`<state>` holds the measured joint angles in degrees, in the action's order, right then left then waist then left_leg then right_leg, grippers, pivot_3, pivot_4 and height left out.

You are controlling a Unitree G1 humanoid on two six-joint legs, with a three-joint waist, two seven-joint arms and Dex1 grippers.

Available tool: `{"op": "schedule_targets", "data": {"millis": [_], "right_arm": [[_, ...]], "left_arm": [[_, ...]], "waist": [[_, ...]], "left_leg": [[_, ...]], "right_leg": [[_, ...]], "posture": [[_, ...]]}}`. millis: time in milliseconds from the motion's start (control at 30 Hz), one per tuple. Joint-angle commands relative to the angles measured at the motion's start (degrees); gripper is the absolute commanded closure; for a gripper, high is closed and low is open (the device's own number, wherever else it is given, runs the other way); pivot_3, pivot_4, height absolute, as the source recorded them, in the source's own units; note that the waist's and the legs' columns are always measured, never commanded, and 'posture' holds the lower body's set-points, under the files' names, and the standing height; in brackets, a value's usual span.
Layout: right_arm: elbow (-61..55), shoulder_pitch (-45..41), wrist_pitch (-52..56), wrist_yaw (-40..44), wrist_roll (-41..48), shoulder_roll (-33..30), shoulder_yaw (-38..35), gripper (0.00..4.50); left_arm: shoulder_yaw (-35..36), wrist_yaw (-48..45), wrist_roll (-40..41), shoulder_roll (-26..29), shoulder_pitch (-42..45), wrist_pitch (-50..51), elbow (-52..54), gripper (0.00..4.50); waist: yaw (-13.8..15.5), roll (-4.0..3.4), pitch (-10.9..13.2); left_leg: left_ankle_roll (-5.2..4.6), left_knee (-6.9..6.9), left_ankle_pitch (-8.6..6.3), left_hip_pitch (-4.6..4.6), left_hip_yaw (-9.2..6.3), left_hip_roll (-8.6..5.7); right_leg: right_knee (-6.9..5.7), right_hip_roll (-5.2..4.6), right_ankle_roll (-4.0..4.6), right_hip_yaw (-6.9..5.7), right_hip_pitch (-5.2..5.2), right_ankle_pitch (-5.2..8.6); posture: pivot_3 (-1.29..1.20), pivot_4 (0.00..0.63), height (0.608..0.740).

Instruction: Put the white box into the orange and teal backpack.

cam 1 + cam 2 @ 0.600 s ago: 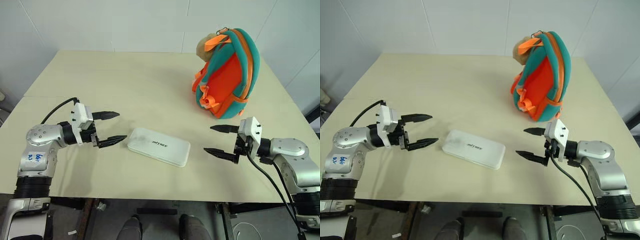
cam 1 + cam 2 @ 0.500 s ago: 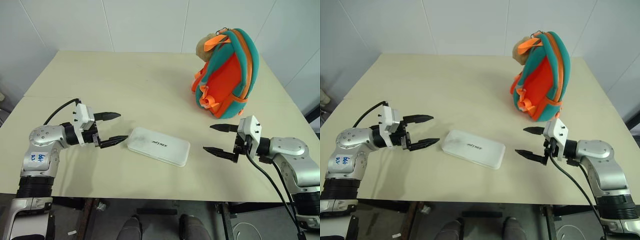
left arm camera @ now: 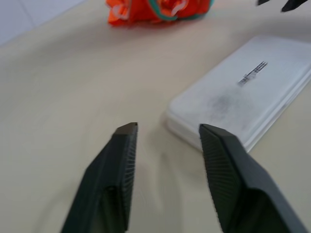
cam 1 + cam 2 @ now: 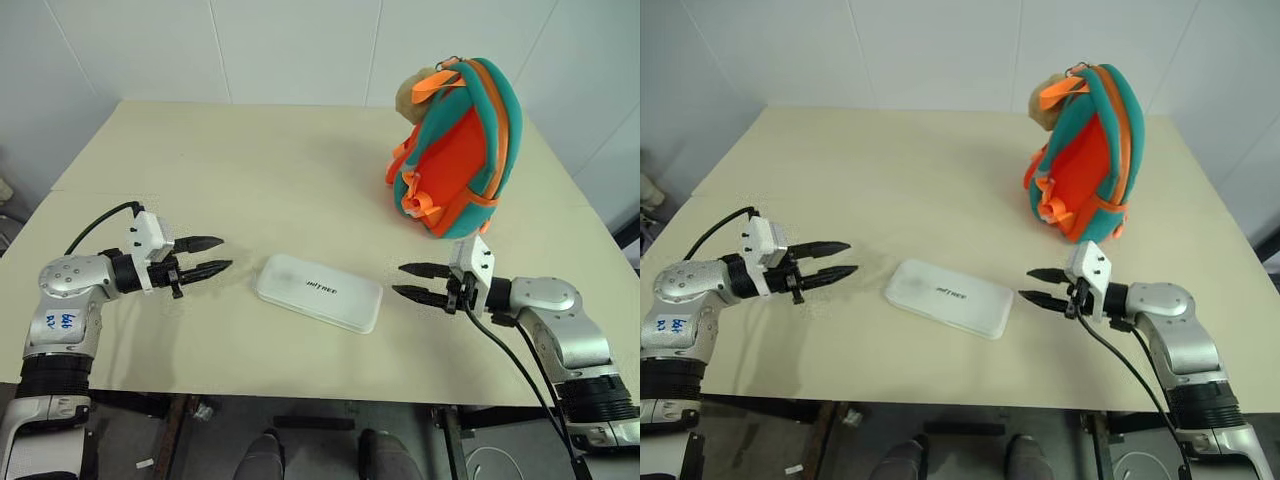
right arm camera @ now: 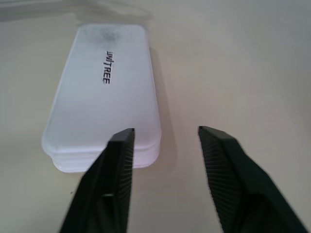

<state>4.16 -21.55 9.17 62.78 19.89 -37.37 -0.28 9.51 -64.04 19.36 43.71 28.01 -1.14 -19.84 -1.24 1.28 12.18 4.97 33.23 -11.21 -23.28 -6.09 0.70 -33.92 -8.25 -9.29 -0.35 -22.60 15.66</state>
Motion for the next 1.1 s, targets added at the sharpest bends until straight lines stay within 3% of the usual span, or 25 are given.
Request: {"op": "schedule_targets", "data": {"millis": [33, 100, 133, 533, 1100], "right_arm": [[0.1, 1.2, -1.3, -0.1, -0.2, 0.4, -0.4, 3.80], [0.2, 1.6, -1.4, 0.4, -0.7, 0.7, 0.5, 4.48], [0.3, 1.7, -1.6, 0.4, -1.0, 0.9, 0.8, 4.50], [-6.6, 7.0, 2.4, -1.1, -0.2, 4.2, 3.9, 4.50], [-4.4, 2.6, 2.8, -2.6, -2.1, 6.1, 4.7, 4.50]], "left_arm": [[0.0, 0.7, -1.8, 0.0, 0.9, -3.4, -1.5, 3.58], [-0.9, 0.7, -2.2, -1.0, 1.1, -3.4, -2.0, 4.22], [-1.5, 0.4, -2.4, -1.5, 1.3, -3.3, -2.4, 4.47], [-8.4, 0.1, -7.6, -4.4, 4.7, -3.9, -6.0, 4.47], [-11.4, 2.8, -10.7, -10.7, 4.5, -5.4, -7.3, 4.47]], "waist": [[0.0, 0.00, 0.0], [0.0, 0.00, 0.0], [-0.1, 0.00, 0.0], [-0.3, 0.00, 0.0], [-0.1, 0.01, 0.0]], "left_leg": [[0.00, 0.00, 0.00, 0.00, 0.00, 0.00], [0.00, 0.00, 0.00, 0.00, 0.01, 0.00], [0.00, 0.00, 0.00, 0.01, 0.01, 0.00], [0.01, 0.03, 0.01, 0.02, 0.01, 0.03], [0.02, 0.18, 0.02, 0.04, 0.02, 0.04]], "right_leg": [[0.00, 0.00, 0.00, 0.00, 0.00, 0.00], [0.00, 0.00, 0.00, 0.01, 0.00, 0.00], [-0.02, 0.00, 0.00, 0.01, 0.00, 0.00], [-0.10, 0.05, 0.00, 0.05, -0.01, -0.01], [-0.18, 0.05, 0.03, 0.06, 0.00, -0.05]], "posture": [[0.00, 0.150, 0.740], [0.00, 0.150, 0.740], [0.00, 0.150, 0.740], [0.00, 0.150, 0.740], [0.00, 0.150, 0.740]]}}
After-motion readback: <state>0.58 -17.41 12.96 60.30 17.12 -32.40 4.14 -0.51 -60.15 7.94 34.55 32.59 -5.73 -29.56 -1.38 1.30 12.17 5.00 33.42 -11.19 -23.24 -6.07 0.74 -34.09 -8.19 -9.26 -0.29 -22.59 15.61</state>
